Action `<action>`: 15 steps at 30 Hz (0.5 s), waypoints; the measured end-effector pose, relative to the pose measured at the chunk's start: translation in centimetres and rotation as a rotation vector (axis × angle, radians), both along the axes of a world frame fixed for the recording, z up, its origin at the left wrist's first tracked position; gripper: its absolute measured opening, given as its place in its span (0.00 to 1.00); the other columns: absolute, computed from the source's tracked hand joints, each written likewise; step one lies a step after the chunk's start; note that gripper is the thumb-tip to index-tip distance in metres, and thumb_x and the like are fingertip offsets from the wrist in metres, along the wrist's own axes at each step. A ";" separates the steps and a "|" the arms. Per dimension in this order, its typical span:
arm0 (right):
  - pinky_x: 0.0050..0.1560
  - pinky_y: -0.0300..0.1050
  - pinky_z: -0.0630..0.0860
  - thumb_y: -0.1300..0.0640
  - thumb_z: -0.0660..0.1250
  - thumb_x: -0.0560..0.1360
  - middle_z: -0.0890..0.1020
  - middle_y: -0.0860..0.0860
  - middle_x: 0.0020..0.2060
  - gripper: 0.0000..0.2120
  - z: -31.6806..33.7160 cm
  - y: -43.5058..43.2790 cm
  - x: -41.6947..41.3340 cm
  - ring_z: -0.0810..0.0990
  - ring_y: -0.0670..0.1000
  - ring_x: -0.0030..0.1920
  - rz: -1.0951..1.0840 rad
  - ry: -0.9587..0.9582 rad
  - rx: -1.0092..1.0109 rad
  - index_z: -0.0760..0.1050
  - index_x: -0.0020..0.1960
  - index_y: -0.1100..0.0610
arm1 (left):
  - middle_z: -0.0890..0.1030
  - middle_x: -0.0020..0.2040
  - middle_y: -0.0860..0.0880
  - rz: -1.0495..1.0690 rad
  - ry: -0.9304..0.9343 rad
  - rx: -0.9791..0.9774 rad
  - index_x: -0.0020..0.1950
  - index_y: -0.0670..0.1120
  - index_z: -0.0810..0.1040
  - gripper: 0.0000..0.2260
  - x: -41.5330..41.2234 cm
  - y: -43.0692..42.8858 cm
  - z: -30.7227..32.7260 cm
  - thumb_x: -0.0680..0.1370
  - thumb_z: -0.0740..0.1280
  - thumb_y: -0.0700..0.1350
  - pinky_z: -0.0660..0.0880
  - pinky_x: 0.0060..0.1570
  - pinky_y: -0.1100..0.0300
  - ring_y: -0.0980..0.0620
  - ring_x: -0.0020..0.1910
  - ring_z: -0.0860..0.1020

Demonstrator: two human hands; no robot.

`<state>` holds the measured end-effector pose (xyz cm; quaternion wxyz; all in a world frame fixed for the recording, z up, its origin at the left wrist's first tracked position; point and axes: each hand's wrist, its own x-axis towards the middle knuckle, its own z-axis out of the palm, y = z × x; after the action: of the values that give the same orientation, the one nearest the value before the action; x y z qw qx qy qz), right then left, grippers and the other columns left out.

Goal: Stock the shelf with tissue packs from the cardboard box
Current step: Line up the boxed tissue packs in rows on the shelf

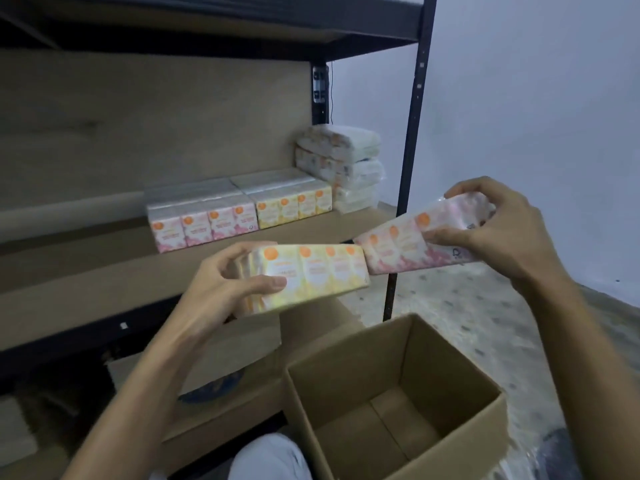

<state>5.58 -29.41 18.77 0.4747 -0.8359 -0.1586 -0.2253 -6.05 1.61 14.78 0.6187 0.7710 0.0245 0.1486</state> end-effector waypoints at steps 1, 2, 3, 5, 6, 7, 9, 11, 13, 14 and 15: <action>0.48 0.57 0.81 0.49 0.81 0.58 0.79 0.41 0.47 0.23 0.3 0.5 0.2 0.80 0.50 0.49 0.026 -0.009 0.048 0.77 0.50 0.43 | 0.84 0.47 0.60 0.003 -0.030 0.002 0.43 0.68 0.81 0.19 -0.1 0.9 0.7 0.63 0.77 0.45 0.77 0.43 0.59 0.57 0.48 0.82; 0.47 0.57 0.82 0.49 0.81 0.58 0.80 0.43 0.48 0.23 0.5 1.0 0.5 0.81 0.51 0.48 0.056 -0.014 0.095 0.77 0.50 0.43 | 0.84 0.48 0.60 0.010 -0.059 0.005 0.43 0.68 0.81 0.19 -0.3 1.8 1.2 0.61 0.77 0.45 0.77 0.42 0.59 0.57 0.48 0.83; 0.45 0.57 0.82 0.49 0.81 0.58 0.81 0.45 0.48 0.23 0.7 1.6 0.7 0.81 0.52 0.48 0.091 -0.017 0.142 0.77 0.50 0.43 | 0.84 0.49 0.59 0.024 -0.083 0.006 0.44 0.67 0.82 0.20 -0.5 2.7 1.7 0.60 0.77 0.45 0.77 0.40 0.60 0.56 0.49 0.83; 0.43 0.56 0.83 0.50 0.82 0.58 0.81 0.48 0.49 0.23 0.6 3.0 1.5 0.82 0.54 0.48 0.162 -0.010 0.222 0.77 0.49 0.44 | 0.84 0.52 0.53 0.040 -0.125 0.005 0.50 0.60 0.83 0.23 -0.6 4.7 2.2 0.58 0.78 0.44 0.78 0.36 0.63 0.53 0.50 0.83; 0.42 0.56 0.83 0.51 0.82 0.58 0.81 0.49 0.50 0.23 0.4 3.8 2.0 0.82 0.54 0.49 0.194 -0.001 0.252 0.77 0.49 0.45 | 0.84 0.53 0.50 0.043 -0.141 0.004 0.52 0.56 0.83 0.25 -0.6 5.8 2.4 0.56 0.79 0.43 0.78 0.35 0.64 0.52 0.51 0.83; 0.42 0.56 0.83 0.52 0.82 0.58 0.82 0.50 0.50 0.23 0.1 4.5 2.6 0.82 0.55 0.49 0.224 0.011 0.278 0.77 0.50 0.45 | 0.84 0.53 0.49 0.043 -0.153 0.006 0.54 0.54 0.83 0.28 -0.6 6.9 2.4 0.55 0.81 0.42 0.78 0.36 0.63 0.51 0.51 0.83; 0.43 0.57 0.83 0.55 0.82 0.59 0.82 0.52 0.50 0.23 -0.6 5.9 3.9 0.83 0.56 0.50 0.276 0.044 0.320 0.77 0.51 0.47 | 0.84 0.55 0.49 0.053 -0.174 0.036 0.55 0.52 0.82 0.29 -0.4 9.1 2.1 0.54 0.80 0.46 0.79 0.41 0.61 0.51 0.54 0.82; 0.43 0.56 0.83 0.59 0.81 0.60 0.81 0.53 0.50 0.24 -1.5 7.3 5.3 0.83 0.57 0.50 0.327 0.088 0.364 0.76 0.52 0.50 | 0.83 0.58 0.50 0.086 -0.212 0.045 0.53 0.51 0.83 0.28 0.0 11.4 1.4 0.53 0.80 0.47 0.79 0.48 0.55 0.50 0.57 0.81; 0.44 0.55 0.83 0.62 0.80 0.61 0.81 0.52 0.48 0.24 -2.5 8.6 6.4 0.83 0.56 0.50 0.381 0.115 0.401 0.76 0.53 0.53 | 0.81 0.60 0.53 0.111 -0.245 0.049 0.51 0.52 0.84 0.27 0.5 13.2 0.6 0.52 0.80 0.47 0.77 0.53 0.54 0.51 0.59 0.79; 0.44 0.53 0.83 0.63 0.80 0.61 0.80 0.51 0.48 0.24 -2.9 9.3 7.0 0.83 0.55 0.49 0.404 0.124 0.411 0.76 0.53 0.54 | 0.80 0.61 0.53 0.115 -0.254 0.069 0.51 0.52 0.84 0.26 0.7 14.0 0.2 0.53 0.80 0.47 0.76 0.54 0.55 0.52 0.60 0.78; 0.43 0.52 0.83 0.64 0.80 0.61 0.80 0.51 0.48 0.23 -3.3 10.0 7.6 0.83 0.53 0.49 0.422 0.135 0.414 0.76 0.53 0.54 | 0.79 0.62 0.52 0.115 -0.260 0.093 0.51 0.52 0.84 0.27 0.9 14.8 -0.1 0.53 0.80 0.47 0.75 0.55 0.56 0.52 0.62 0.78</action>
<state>13.14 -19.42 15.42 0.6807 -0.6831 -0.2478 -0.0933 -5.16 16.44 14.64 0.5706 0.7706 -0.0184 0.2833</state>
